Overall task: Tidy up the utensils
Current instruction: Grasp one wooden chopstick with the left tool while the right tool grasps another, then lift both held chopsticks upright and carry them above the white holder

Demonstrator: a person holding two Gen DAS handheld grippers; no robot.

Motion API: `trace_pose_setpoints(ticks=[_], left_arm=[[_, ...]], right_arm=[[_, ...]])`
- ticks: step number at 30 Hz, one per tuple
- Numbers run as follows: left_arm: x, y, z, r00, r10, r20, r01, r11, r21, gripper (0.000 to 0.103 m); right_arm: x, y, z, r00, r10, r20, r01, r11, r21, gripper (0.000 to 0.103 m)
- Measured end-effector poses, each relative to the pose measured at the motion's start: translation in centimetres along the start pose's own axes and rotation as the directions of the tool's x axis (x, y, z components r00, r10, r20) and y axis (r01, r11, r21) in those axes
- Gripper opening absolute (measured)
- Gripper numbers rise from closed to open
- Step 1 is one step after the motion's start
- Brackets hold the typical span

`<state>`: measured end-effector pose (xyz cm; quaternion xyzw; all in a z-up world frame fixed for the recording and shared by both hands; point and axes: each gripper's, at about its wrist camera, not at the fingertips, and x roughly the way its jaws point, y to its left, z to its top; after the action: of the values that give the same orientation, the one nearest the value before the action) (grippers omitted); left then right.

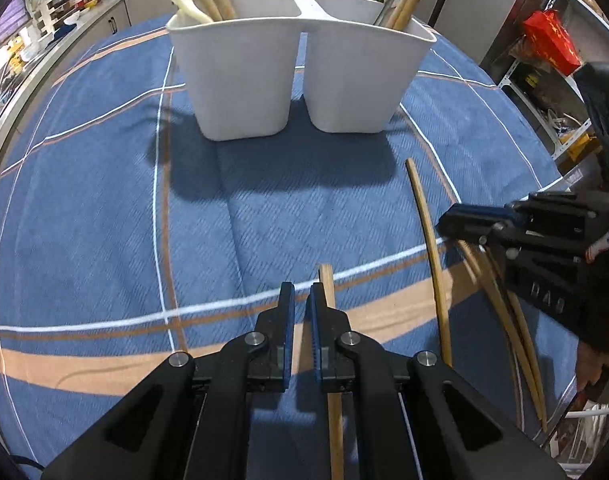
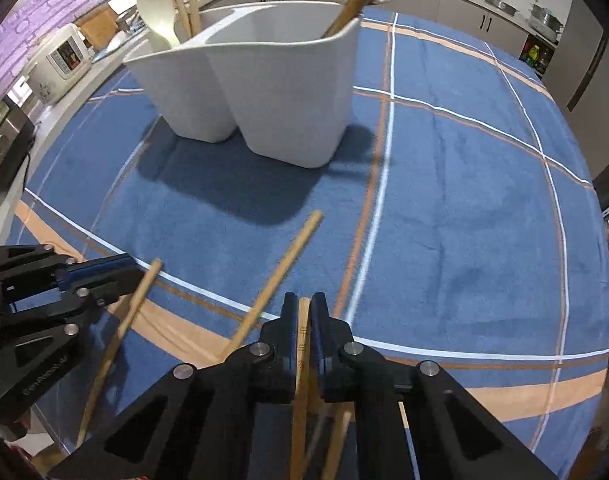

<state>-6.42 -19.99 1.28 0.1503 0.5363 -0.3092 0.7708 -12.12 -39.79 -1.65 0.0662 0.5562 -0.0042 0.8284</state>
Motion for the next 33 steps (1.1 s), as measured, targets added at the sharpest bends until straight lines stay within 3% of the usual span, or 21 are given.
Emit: trace_pose_setpoints(ticks=[4, 5, 9, 13, 18, 25, 27, 29, 33], left_arm=[[-0.1, -0.2, -0.1, 1.000, 0.011, 0.020, -0.011, 1.000, 0.010, 0.007], [-0.1, -0.1, -0.2, 1.000, 0.015, 0.025, -0.015, 1.000, 0.004, 0.000], [-1.1, 1.4, -1.0, 0.998, -0.001, 0.059, 0.007, 0.995, -0.100, 0.000], [-4.1, 2.4, -2.0, 0.990, -0.009, 0.141, 0.030, 0.989, -0.148, 0.000], [-7.4, 2.3, -3.2, 0.975, 0.008, 0.222, 0.022, 0.991, -0.130, 0.000], [-4.5, -0.1, -3.0, 0.993, -0.014, 0.116, 0.020, 0.999, -0.045, 0.001], [-3.2, -0.7, -2.7, 0.995, -0.010, 0.099, 0.013, 0.999, -0.030, 0.010], [-2.2, -1.0, -2.4, 0.995, -0.011, 0.095, 0.014, 1.000, -0.027, 0.031], [-0.3, -1.9, -1.7, 0.998, 0.016, 0.069, -0.018, 1.000, 0.017, 0.033]], right_arm=[[0.0, 0.1, 0.0, 0.999, 0.030, 0.040, -0.031, 0.999, 0.037, 0.007], [-0.1, 0.0, -0.1, 0.998, 0.037, 0.054, -0.040, 0.998, 0.050, 0.007], [-2.2, -0.3, -0.6, 0.990, 0.062, 0.129, -0.073, 0.994, 0.081, 0.007], [-4.8, -0.3, -1.4, 0.977, 0.061, 0.203, -0.081, 0.993, 0.091, 0.007], [-8.6, 0.4, -3.1, 0.956, 0.053, 0.289, -0.084, 0.992, 0.095, 0.007], [-10.4, 0.4, -4.7, 0.951, 0.066, 0.303, -0.100, 0.990, 0.096, 0.007], [-10.3, 0.3, -5.2, 0.954, 0.071, 0.291, -0.106, 0.989, 0.104, 0.007], [-10.1, 0.5, -5.8, 0.957, 0.077, 0.281, -0.111, 0.988, 0.109, 0.007], [-9.8, 0.6, -6.7, 0.959, 0.085, 0.272, -0.120, 0.986, 0.115, 0.007]])
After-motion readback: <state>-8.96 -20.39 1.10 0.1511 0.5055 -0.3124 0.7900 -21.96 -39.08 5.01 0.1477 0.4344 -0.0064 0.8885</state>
